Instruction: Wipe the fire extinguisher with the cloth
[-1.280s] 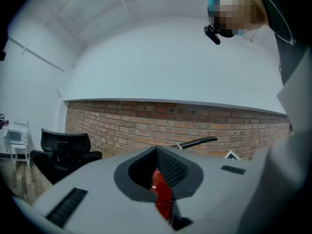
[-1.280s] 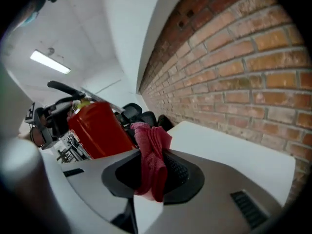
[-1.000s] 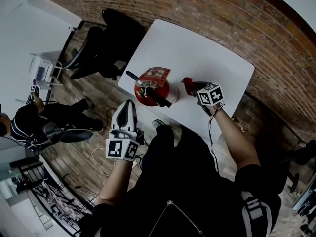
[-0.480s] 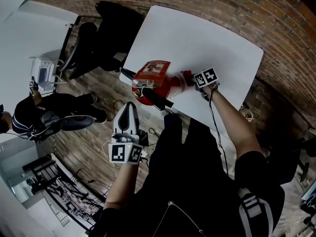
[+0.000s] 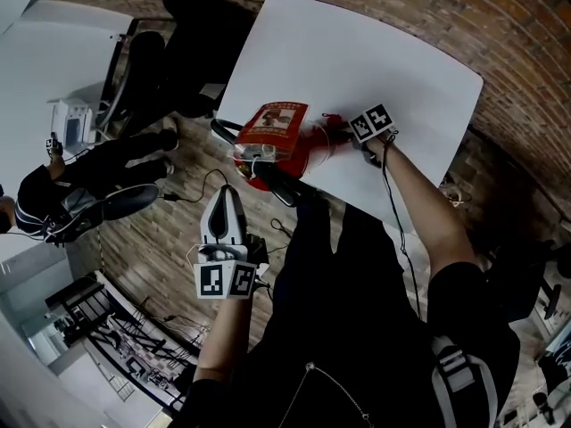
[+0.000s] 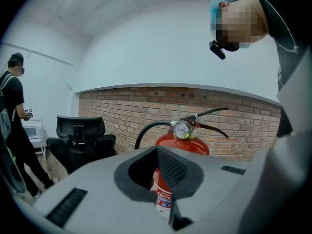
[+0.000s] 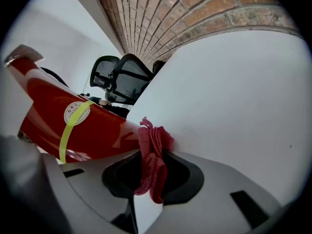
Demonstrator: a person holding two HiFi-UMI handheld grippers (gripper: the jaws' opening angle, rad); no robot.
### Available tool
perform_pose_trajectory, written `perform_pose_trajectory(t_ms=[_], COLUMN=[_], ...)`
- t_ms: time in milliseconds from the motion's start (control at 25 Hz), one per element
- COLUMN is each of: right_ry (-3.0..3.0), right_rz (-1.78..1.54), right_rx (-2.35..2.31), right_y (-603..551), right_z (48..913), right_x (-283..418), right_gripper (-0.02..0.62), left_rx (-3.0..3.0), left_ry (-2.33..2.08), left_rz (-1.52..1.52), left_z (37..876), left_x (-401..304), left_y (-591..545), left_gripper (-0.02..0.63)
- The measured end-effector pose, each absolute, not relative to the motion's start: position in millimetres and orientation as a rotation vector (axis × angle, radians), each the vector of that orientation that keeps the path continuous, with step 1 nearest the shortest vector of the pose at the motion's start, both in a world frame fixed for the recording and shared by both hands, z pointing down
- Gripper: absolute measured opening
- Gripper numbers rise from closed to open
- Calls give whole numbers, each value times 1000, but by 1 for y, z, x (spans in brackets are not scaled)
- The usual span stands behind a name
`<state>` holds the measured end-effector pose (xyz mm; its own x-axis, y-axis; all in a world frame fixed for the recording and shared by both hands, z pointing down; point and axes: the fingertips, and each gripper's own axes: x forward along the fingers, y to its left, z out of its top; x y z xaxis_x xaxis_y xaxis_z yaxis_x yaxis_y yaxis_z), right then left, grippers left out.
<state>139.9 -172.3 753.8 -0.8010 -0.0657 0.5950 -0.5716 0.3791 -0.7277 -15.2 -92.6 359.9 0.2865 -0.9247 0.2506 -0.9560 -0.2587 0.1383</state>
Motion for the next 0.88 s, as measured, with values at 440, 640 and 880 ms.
perform_pose_trajectory(t_ms=[440, 640, 880], right_ry=[-2197, -2213, -2254], right_rz=[1576, 1693, 1829], right_rx=[403, 383, 360], right_y=[-169, -168, -166], right_z=[718, 690, 654], right_x=[136, 138, 142], right_gripper=[103, 103, 103], left_rx=[2272, 2278, 2284], left_ry=[-1727, -1725, -1732], left_rz=[160, 147, 130], left_z=[367, 364, 360], left_x=[-18, -15, -17], left_y=[-92, -96, -98], left_gripper=[31, 31, 31])
